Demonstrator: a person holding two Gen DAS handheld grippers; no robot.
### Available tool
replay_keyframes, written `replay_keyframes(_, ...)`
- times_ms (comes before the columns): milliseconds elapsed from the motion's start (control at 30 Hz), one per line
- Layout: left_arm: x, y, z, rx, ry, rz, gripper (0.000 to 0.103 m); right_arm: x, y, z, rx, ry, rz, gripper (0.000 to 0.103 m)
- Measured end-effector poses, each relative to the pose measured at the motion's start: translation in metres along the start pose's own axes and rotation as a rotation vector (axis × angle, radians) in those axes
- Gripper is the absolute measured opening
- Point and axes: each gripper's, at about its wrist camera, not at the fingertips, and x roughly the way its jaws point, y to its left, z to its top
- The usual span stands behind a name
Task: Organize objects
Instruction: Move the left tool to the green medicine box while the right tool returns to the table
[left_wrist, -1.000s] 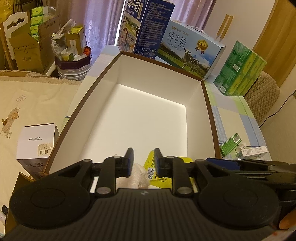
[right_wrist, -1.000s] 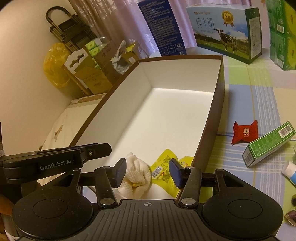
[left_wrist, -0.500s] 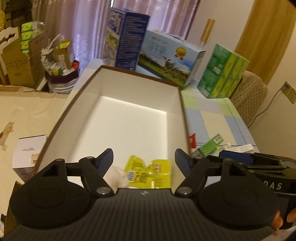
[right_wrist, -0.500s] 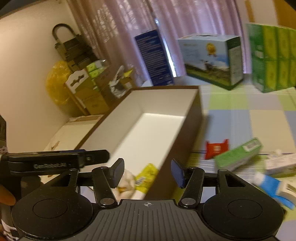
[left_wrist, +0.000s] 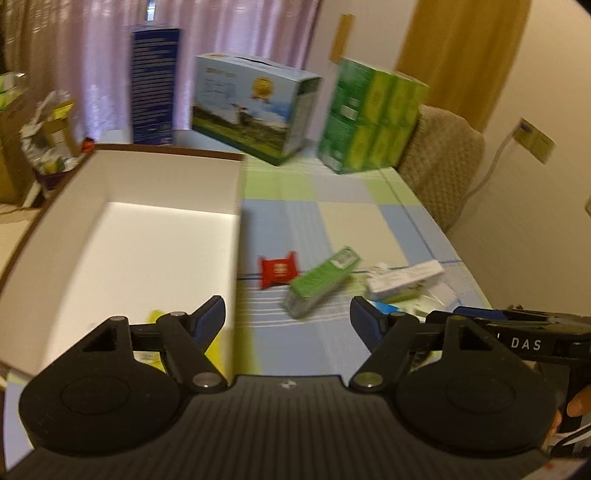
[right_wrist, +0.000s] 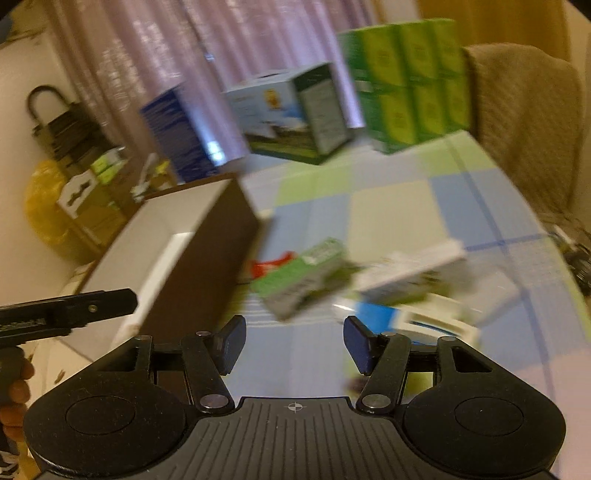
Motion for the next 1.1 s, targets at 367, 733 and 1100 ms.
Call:
replay_keyframes(367,0.056,-0.066,0.001,0.145,0.062,-0.011,0.071,-0.029,-0.102,-0.002,0.142,0.018,-0.164,0.056)
replay_keyframes(733,0.149,-0.084,0.015,0.278,0.177,0.061,0.067,-0.032,-0.157,0.000,0.222,0.041,-0.227,0.056)
replay_keyframes(1100,0.222,-0.087,0.027,0.353,0.285,0.113,0.060,-0.021,-0.185,0.003,0.268,0.072,-0.244,0.056)
